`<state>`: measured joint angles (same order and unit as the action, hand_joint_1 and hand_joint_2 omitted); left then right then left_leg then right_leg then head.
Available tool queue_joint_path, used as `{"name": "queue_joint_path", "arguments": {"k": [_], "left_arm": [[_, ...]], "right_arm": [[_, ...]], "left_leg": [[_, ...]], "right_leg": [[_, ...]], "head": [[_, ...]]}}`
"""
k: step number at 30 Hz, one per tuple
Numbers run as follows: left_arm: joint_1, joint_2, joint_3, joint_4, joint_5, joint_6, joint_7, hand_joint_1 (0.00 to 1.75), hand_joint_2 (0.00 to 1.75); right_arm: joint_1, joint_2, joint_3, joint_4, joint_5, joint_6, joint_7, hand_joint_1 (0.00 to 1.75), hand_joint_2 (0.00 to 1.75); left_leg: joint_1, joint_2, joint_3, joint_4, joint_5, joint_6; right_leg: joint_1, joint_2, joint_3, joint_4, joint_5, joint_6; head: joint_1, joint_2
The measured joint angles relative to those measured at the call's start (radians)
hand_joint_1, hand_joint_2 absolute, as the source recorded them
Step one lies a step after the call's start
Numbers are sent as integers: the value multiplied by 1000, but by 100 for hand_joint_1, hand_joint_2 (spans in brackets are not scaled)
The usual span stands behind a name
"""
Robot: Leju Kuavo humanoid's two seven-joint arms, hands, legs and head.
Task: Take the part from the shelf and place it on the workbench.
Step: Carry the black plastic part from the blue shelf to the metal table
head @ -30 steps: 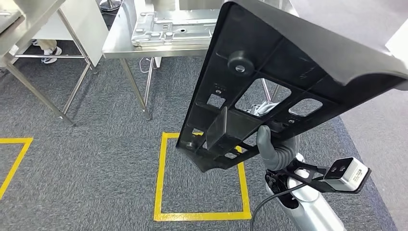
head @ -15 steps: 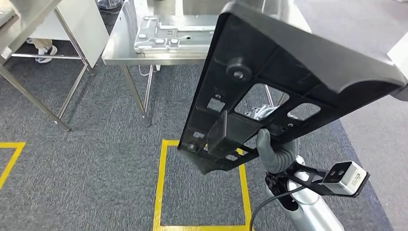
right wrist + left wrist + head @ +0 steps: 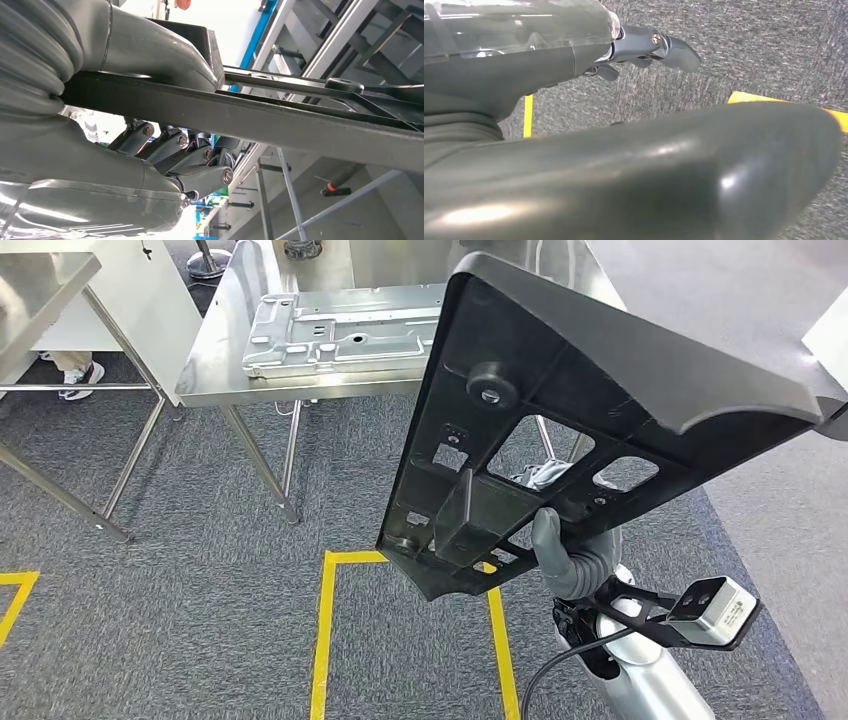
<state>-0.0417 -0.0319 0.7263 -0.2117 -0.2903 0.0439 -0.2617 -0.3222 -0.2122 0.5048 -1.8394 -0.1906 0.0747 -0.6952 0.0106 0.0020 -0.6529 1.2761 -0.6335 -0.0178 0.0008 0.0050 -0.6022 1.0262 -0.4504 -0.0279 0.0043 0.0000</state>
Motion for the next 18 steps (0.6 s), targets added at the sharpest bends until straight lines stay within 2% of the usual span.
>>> {"name": "queue_joint_path", "arguments": {"k": [2,3,4,6,8,9,10,11,13,14,15,16,17,18], "left_arm": [[1,2,0,0,-3,0,0,0,0],[1,4,0,0,-4,0,0,0,0],[0,6,0,0,-5,0,0,0,0],[0,10,0,0,-9,1,1,0,0],[1,12,0,0,-12,2,1,0,0],[1,12,1,0,-13,2,2,0,0],[0,12,1,0,-13,3,2,0,0],[-1,12,1,0,-14,3,2,0,0],[-3,11,0,0,-15,3,2,0,0],[-2,10,0,0,-15,2,2,0,0],[0,9,0,0,-16,2,1,0,0],[1,8,1,0,-17,1,0,0,0],[2,8,1,0,-18,0,-1,0,0],[1,7,1,0,-18,0,-2,0,0]], "right_arm": [[5,3,-5,-2,6,6,0,175,175],[7,6,-7,-3,7,9,0,175,175],[9,8,-9,-4,9,11,0,175,175],[15,13,-14,-7,13,14,0,175,175],[21,16,-19,-11,17,17,1,175,175],[21,16,-22,-13,17,20,0,175,175],[21,16,-26,-15,16,24,0,175,175],[21,16,-30,-16,15,28,0,175,175],[23,16,-37,-16,8,39,0,175,175],[25,16,-41,-16,5,44,0,175,175],[26,16,-44,-16,2,50,0,175,175],[26,16,-48,-16,1,54,0,175,175],[26,16,-52,-16,0,56,0,175,175],[26,16,-56,-16,-1,58,0,175,175]], "left_leg": [[-7,0,28,-121,96,21],[-13,1,45,-179,131,33],[-19,0,58,-222,144,43],[-28,-3,67,-255,133,56],[-24,-5,90,-281,156,66],[-20,-5,102,-289,167,68],[-16,-4,113,-293,175,69],[-15,-3,118,-295,174,68],[-13,-3,122,-293,166,66],[-11,-3,124,-292,161,63],[-9,-4,129,-290,155,60],[-6,-4,136,-289,147,55],[-3,-5,145,-287,138,50],[-1,-5,154,-287,129,44]], "right_leg": [[6,2,19,-1,-13,-1],[9,2,26,-2,-17,0],[9,3,31,-4,-21,4],[6,5,37,-5,-17,17],[5,6,43,6,-11,32],[5,5,39,23,-19,40],[3,5,27,53,-41,44],[-1,4,1,102,-70,50],[-9,4,-72,216,-122,62],[-13,3,-98,247,-128,68],[-17,1,-107,242,-112,71],[-20,0,-93,197,-75,75],[-23,-2,-67,125,-30,78],[-24,-3,-42,61,1,80]], "head": [[0,0],[2,0],[4,0],[5,0],[4,0],[7,0],[10,0],[13,0],[15,0],[15,0],[15,0],[15,0],[16,0],[16,0]]}}
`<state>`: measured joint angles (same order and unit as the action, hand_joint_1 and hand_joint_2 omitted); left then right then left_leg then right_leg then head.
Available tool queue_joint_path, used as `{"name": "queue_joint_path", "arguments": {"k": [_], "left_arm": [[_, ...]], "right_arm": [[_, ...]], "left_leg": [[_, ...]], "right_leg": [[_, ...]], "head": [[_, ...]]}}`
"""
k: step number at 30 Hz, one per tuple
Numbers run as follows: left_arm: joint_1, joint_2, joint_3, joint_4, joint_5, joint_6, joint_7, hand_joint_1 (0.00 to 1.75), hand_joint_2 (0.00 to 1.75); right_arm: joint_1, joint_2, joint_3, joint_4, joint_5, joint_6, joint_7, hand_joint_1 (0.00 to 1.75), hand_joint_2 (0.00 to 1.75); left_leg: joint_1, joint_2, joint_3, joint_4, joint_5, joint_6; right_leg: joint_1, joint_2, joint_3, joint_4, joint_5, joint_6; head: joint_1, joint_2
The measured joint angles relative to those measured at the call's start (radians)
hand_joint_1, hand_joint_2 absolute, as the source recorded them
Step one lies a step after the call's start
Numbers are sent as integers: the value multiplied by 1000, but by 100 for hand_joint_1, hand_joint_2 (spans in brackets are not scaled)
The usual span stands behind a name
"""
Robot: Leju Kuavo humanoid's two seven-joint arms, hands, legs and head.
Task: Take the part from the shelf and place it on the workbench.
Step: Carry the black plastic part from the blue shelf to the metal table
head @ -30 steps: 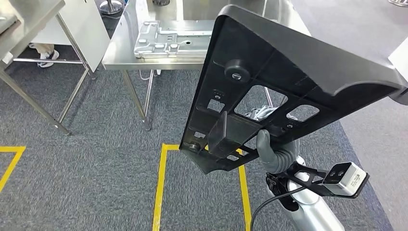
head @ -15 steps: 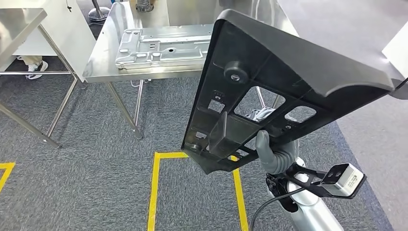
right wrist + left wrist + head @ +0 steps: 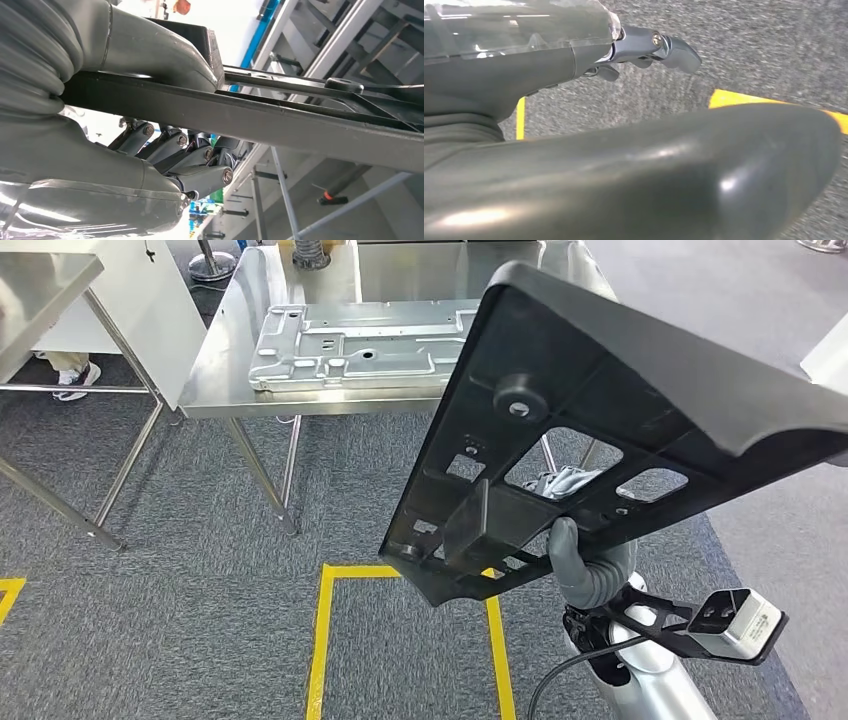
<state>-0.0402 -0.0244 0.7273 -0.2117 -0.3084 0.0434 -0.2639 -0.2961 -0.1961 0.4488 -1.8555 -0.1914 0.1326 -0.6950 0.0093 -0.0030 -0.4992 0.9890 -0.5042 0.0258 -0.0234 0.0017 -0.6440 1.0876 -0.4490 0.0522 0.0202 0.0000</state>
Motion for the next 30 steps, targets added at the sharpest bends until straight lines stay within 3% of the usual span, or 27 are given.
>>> {"name": "queue_joint_path", "arguments": {"k": [2,4,6,8,10,12,13,14,16,17,18,20,21,23,25,27,28,29,30], "left_arm": [[-2,1,1,0,-1,-1,-3,0,0],[-3,2,2,0,-3,-1,-5,0,0],[-4,2,2,0,-5,-1,-7,0,0],[-6,2,3,0,-6,-3,-9,0,0],[-4,1,4,0,-8,-3,-10,0,0],[0,2,5,0,-10,-3,-9,0,0],[2,2,5,0,-12,-3,-9,0,0],[3,2,5,0,-14,-3,-8,0,0],[7,4,6,0,-16,-2,-6,0,0],[9,6,7,0,-16,-1,-5,0,0],[10,7,8,0,-16,0,-3,0,0],[9,7,9,0,-15,5,0,0,0],[7,7,11,0,-14,8,1,0,0],[3,6,17,0,-12,12,3,0,0],[2,5,22,0,-12,13,3,0,0],[2,4,24,0,-12,12,1,0,0],[2,4,26,0,-12,11,0,0,0],[3,4,27,0,-12,9,-2,0,0],[4,3,28,0,-12,7,-3,0,0]], "right_arm": [[1,0,-7,-1,-1,4,0,175,175],[5,0,-11,-4,2,7,0,175,175],[11,-1,-14,-9,7,8,0,175,175],[13,0,-16,-15,12,8,0,175,175],[18,1,-17,-20,20,8,0,175,175],[27,2,-19,-24,28,6,0,175,175],[32,2,-20,-27,31,5,0,175,175],[35,2,-21,-30,34,5,0,175,175],[40,2,-23,-33,38,4,0,175,175],[42,2,-24,-34,39,4,0,175,175],[45,2,-25,-36,40,4,0,175,175],[46,2,-27,-41,40,5,0,175,175],[45,4,-27,-42,40,6,0,175,175],[42,7,-28,-44,40,7,0,175,175],[40,10,-27,-44,39,6,0,175,175],[38,10,-26,-44,31,0,0,175,175],[36,10,-25,-44,24,-6,0,175,175],[32,10,-25,-44,17,-11,0,175,175],[29,10,-25,-44,10,-15,0,175,175]], "left_leg": [[0,0,9,-4,-13,-14],[-1,1,18,-5,-17,-27],[1,2,12,29,-17,-38],[3,2,-50,138,-31,-45],[3,2,-147,270,-81,-48],[3,2,-208,311,-123,-45],[2,2,-215,284,-115,-40],[1,2,-211,231,-78,-34],[-7,0,-197,108,49,-17],[-12,-1,-191,70,98,-12],[-16,-2,-187,49,126,-8],[-17,-3,-167,38,122,-2],[-15,-4,-156,31,119,4],[-12,-4,-131,21,109,13],[-12,-5,-113,20,92,18],[-14,-8,-91,20,72,18],[-14,-9,-78,20,62,18],[-15,-10,-63,20,52,17],[-16,-10,-51,19,42,17]], "right_leg": [[3,-4,27,-70,17,-12],[6,-3,33,-75,5,-35],[5,-1,51,-80,0,-51],[5,-1,72,-84,-12,-62],[7,0,92,-84,-30,-67],[9,3,119,-84,-52,-67],[10,4,135,-84,-64,-67],[12,5,152,-85,-77,-66],[14,7,180,-85,-102,-60],[15,10,188,-87,-113,-54],[15,12,196,-87,-118,-47],[13,14,201,-75,-114,-32],[12,13,194,-47,-105,-26],[11,9,137,55,-109,-21],[10,8,53,168,-163,-17],[10,8,-3,201,-208,-10],[10,7,-11,175,-198,-10],[12,7,-5,121,-160,-14],[15,6,7,53,-100,-22]], "head": [[-1,0],[-4,0],[-6,0],[-7,0],[-9,0],[-9,0],[-9,0],[-9,0],[-9,0],[-8,0],[-8,0],[-9,0],[-8,0],[-6,0],[-6,0],[-6,0],[-5,0],[-5,0],[-5,0]]}}
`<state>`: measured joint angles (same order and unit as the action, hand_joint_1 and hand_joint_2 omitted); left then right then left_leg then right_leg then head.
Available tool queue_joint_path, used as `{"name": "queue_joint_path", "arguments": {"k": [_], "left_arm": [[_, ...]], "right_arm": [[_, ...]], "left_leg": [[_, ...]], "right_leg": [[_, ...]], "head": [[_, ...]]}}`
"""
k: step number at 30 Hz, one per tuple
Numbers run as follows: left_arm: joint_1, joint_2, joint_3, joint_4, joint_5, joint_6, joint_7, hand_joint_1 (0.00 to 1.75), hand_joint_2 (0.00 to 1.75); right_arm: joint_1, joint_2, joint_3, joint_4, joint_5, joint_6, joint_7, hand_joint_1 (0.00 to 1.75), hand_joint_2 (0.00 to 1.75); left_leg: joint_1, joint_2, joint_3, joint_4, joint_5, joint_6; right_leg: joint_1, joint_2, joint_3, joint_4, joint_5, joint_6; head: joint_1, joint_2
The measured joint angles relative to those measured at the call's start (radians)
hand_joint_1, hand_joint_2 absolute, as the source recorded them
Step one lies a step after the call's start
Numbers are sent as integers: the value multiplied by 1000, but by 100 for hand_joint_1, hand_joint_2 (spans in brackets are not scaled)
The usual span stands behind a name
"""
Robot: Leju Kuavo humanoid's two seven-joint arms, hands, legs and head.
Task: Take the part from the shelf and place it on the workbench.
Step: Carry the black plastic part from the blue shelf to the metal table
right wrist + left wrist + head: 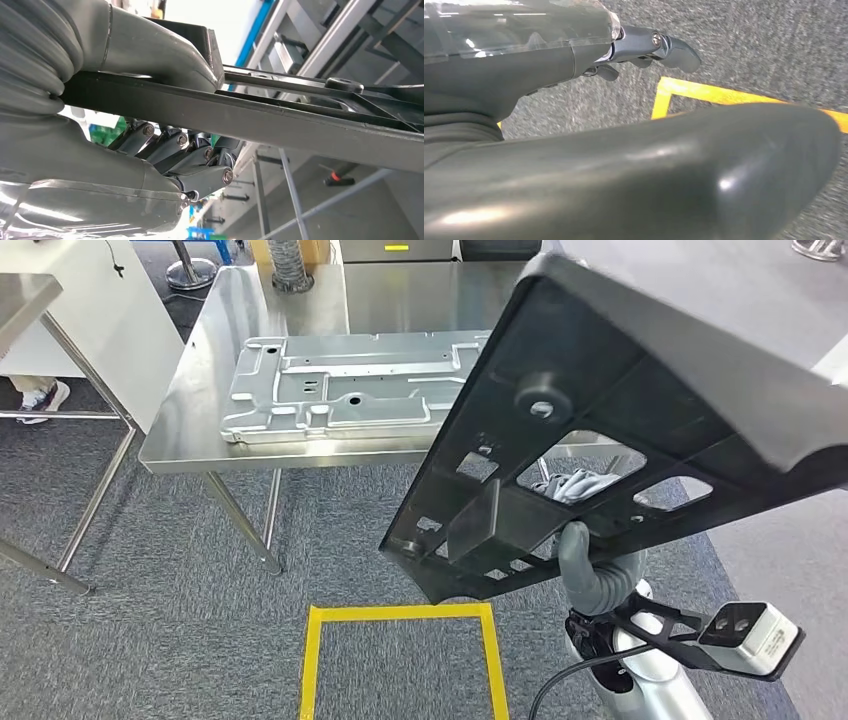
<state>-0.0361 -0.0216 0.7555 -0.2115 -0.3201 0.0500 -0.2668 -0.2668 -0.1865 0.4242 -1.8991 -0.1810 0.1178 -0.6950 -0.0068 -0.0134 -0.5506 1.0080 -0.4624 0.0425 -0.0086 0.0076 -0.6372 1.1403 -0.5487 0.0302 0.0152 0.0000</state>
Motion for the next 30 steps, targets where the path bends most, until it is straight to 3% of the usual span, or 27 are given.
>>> {"name": "queue_joint_path", "arguments": {"k": [2,3,7,8,11,12,13,14,16,17,18,21,23,26,27,28,29,30], "left_arm": [[0,-3,2,1,1,-3,-2,0,0],[-1,-5,3,1,2,-3,-3,0,0],[-3,-4,10,2,5,0,-6,0,0],[-5,-5,12,2,5,1,-6,0,0],[-7,-6,17,2,5,3,-6,0,0],[-5,-6,19,2,5,4,-6,0,0],[-4,-6,19,2,5,4,-7,0,0],[-3,-6,20,2,5,3,-7,0,0],[-2,-6,20,2,5,2,-7,0,0],[-2,-6,20,2,4,1,-8,0,0],[-2,-6,20,2,3,0,-9,0,0],[-3,-6,21,2,-2,-2,-10,0,0],[-3,-6,21,2,-5,-2,-11,0,0],[-6,-5,21,2,-8,-3,-12,0,0],[-6,-5,21,2,-9,-3,-13,0,0],[-5,-5,21,2,-11,-3,-13,0,0],[-4,-5,21,2,-13,-3,-12,0,0],[-3,-5,21,2,-14,-2,-12,0,0]], "right_arm": [[-6,-1,1,2,-10,-5,0,175,175],[-8,-1,2,3,-13,-6,0,175,175],[-20,0,6,5,-22,-11,1,175,175],[-26,2,9,5,-23,-11,1,175,175],[-38,6,18,9,-23,-11,2,175,175],[-39,7,20,12,-23,-11,2,175,175],[-39,7,21,14,-23,-11,2,175,175],[-39,7,21,16,-24,-11,2,175,175],[-41,7,21,19,-25,-11,1,175,175],[-42,7,21,20,-25,-10,0,175,175],[-43,7,22,21,-24,-9,0,175,175],[-43,7,22,21,-21,-1,1,175,175],[-46,7,21,21,-21,2,0,175,175],[-44,7,19,21,-21,3,0,175,175],[-40,7,17,20,-19,3,0,175,175],[-36,7,15,18,-17,4,0,175,175],[-31,7,11,14,-15,6,0,175,175],[-27,7,6,8,-14,11,0,175,175]], "left_leg": [[-2,-2,16,0,-16,-7],[-2,-3,20,1,-21,-12],[-4,-3,23,34,-35,-37],[-1,-1,3,74,-51,-42],[11,4,-112,251,-120,-58],[15,5,-140,279,-128,-62],[18,6,-151,271,-113,-67],[22,7,-144,225,-77,-70],[26,9,-106,90,18,-70],[25,9,-92,43,44,-66],[22,10,-85,19,58,-61],[19,8,-71,10,52,-38],[20,7,-54,4,44,-24],[16,6,-36,3,25,-13],[14,5,-28,3,18,-11],[11,4,-17,3,9,-10],[8,3,-4,3,0,-10],[5,2,10,2,-10,-10]], "right_leg": [[9,0,16,-101,91,-15],[13,0,18,-123,113,-21],[5,0,50,-145,112,-39],[2,-2,62,-150,109,-43],[0,-3,84,-153,90,-46],[0,-3,91,-153,82,-44],[-2,-3,102,-152,74,-42],[-4,-2,114,-152,64,-38],[-6,-2,140,-151,42,-28],[-6,-2,148,-150,33,-21],[-5,-2,152,-151,25,-14],[-7,-2,161,-143,18,7],[-10,-3,135,-82,2,14],[-11,-3,9,108,-67,19],[-10,-3,-25,143,-77,20],[-9,-3,-43,145,-68,17],[-7,-3,-44,108,-35,12],[-3,-3,-31,44,16,3]], "head": [[-3,0],[-5,0],[-9,0],[-12,0],[-18,0],[-19,0],[-19,0],[-19,0],[-19,0],[-19,0],[-19,0],[-20,0],[-18,0],[-17,0],[-17,0],[-17,0],[-17,0],[-16,0]]}}
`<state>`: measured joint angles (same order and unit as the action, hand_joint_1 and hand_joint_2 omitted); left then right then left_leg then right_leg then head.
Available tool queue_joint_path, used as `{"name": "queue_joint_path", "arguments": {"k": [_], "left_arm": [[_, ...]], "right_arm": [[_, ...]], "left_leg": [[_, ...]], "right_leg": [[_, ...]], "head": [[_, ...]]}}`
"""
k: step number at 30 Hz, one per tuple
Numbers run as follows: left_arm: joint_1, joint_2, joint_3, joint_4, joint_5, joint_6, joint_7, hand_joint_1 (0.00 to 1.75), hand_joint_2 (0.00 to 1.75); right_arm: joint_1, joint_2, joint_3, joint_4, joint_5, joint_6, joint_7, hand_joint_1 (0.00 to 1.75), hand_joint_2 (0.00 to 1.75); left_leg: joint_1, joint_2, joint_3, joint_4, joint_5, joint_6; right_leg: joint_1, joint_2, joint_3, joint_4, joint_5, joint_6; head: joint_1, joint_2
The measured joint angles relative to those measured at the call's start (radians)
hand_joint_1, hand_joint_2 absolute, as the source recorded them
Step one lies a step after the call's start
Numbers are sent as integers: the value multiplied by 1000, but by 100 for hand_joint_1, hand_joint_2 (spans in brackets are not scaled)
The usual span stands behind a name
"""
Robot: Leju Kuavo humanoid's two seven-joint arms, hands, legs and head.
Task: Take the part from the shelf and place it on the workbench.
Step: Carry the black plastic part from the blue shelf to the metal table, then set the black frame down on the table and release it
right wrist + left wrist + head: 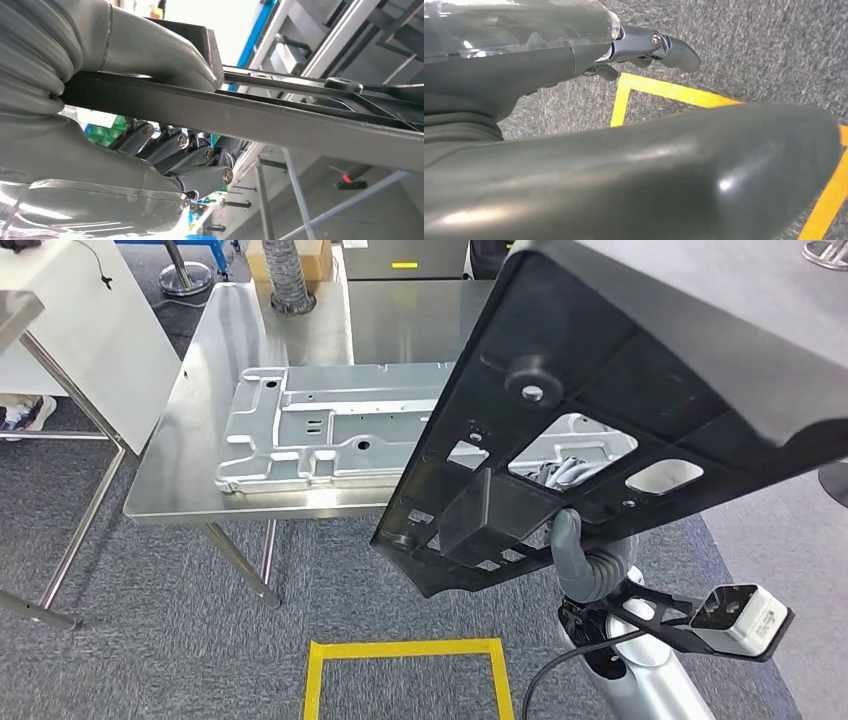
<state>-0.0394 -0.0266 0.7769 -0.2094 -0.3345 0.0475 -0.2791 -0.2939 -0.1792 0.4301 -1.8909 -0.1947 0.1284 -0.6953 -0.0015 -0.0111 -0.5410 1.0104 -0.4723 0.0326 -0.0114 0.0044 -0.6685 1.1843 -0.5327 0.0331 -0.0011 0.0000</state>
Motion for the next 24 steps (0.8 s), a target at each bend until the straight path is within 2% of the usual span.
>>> {"name": "queue_joint_path", "arguments": {"k": [1,2,3,5,7,8,10,12,13,14,16,17,18,19,20,22,23,24], "left_arm": [[1,-2,0,0,-1,0,0,0,0],[0,-4,0,1,-3,0,0,0,0],[0,-6,1,1,-5,0,0,0,0],[-1,-7,2,2,-9,0,0,0,0],[-1,-5,3,2,-12,0,-1,0,0],[-3,-4,4,2,-13,-1,-1,0,0],[-6,-2,5,2,-17,-3,-2,0,0],[-5,0,6,2,-20,-4,-2,0,0],[-4,2,6,2,-21,-4,-2,0,0],[-3,2,6,2,-22,-3,-1,0,0],[-2,2,7,2,-24,-3,-1,0,0],[-3,2,8,2,-24,-3,0,0,0],[-4,2,8,2,-25,-2,1,0,0],[-5,2,9,2,-25,-1,2,0,0],[-6,2,10,2,-25,0,3,0,0],[-6,2,13,2,-25,2,5,0,0],[-6,2,15,2,-25,3,5,0,0],[-6,3,17,2,-25,4,6,0,0]], "right_arm": [[4,0,-5,-6,0,7,0,175,175],[6,1,-11,-11,-2,14,0,175,175],[8,2,-15,-16,-6,22,0,175,175],[12,5,-26,-26,-13,37,0,175,175],[15,8,-38,-36,-17,48,0,175,175],[15,9,-44,-40,-20,52,0,175,175],[15,12,-50,-45,-26,54,0,175,175],[17,14,-52,-46,-28,51,0,175,175],[18,15,-52,-46,-28,49,0,175,175],[19,15,-52,-46,-27,45,0,175,175],[20,16,-52,-47,-23,37,0,175,175],[21,16,-52,-47,-19,34,0,175,175],[22,16,-52,-49,-17,31,0,175,175],[23,16,-52,-51,-14,31,0,175,175],[25,16,-52,-53,-12,31,0,175,175],[26,17,-52,-59,-11,31,0,175,175],[25,17,-52,-61,-11,31,0,175,175],[24,17,-52,-63,-13,31,0,175,175]], "left_leg": [[-2,1,13,0,-10,-1],[-4,2,22,-1,-17,-3],[-4,4,26,-4,-24,-7],[-5,8,35,-5,-27,-19],[-5,11,39,17,-32,-27],[-5,11,26,50,-42,-31],[1,10,-39,165,-85,-39],[10,10,-111,266,-128,-51],[14,10,-130,275,-126,-57],[18,10,-131,247,-100,-62],[25,9,-101,123,-1,-70],[25,9,-86,62,30,-70],[24,8,-76,26,48,-64],[22,7,-73,10,48,-54],[19,7,-71,7,40,-44],[20,7,-60,4,43,-27],[21,8,-52,1,41,-21],[21,8,-46,-1,39,-16]], "right_leg": [[6,-3,13,-65,51,-13],[13,-9,24,-121,87,-24],[19,-14,30,-153,111,-34],[23,-16,35,-173,115,-46],[15,-6,57,-188,116,-53],[11,-3,70,-194,114,-57],[8,5,88,-200,105,-60],[6,17,101,-199,92,-58],[5,23,109,-199,85,-56],[3,28,120,-198,77,-52],[-2,34,142,-195,58,-43],[-2,37,149,-192,50,-37],[-2,39,151,-190,42,-29],[-1,40,151,-186,37,-21],[0,41,152,-184,34,-15],[-1,34,153,-171,28,-4],[-2,26,142,-145,20,-1],[-3,17,118,-98,5,3]], "head": [[-1,0],[-4,0],[-6,0],[-9,0],[-9,0],[-10,0],[-12,0],[-13,0],[-13,0],[-13,0],[-13,0],[-13,0],[-13,0],[-13,0],[-12,0],[-10,0],[-8,0],[-6,0]]}}
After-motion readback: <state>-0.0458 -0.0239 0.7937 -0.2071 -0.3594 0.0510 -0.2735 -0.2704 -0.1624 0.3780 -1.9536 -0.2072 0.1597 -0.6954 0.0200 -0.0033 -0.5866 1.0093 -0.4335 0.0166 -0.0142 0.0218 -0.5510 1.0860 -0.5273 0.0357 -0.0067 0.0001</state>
